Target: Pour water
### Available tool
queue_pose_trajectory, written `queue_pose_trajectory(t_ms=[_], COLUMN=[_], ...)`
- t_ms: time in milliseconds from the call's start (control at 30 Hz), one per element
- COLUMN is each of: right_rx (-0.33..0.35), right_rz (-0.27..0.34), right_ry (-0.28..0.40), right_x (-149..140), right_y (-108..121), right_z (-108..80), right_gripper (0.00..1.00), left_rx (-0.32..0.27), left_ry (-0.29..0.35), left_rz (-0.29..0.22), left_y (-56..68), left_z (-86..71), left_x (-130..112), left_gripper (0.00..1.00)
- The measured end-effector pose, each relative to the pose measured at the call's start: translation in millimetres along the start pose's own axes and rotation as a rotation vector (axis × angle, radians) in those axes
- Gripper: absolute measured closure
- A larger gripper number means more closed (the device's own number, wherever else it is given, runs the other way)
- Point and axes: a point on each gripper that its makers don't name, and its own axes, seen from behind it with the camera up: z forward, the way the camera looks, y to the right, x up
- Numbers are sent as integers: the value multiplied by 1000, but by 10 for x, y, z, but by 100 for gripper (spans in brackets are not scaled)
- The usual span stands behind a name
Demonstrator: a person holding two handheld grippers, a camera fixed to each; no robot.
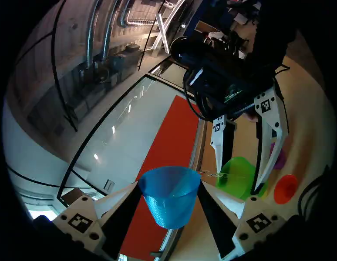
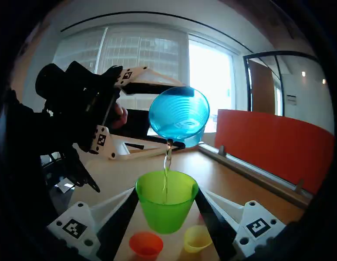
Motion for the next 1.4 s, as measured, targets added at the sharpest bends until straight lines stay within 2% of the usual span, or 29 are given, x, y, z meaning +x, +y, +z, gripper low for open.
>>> queue_pose_trajectory(t_ms=[1400], right_rx=[5], right_rz=[-11], right_ry=[5], right_x=[47], right_y=[-35], right_z=[-23], right_gripper=[8], left_rx=[14], left_ry=[10], left_rz=[40], left_y=[-45], left_z=[-16], left_x=[36], left_gripper=[13])
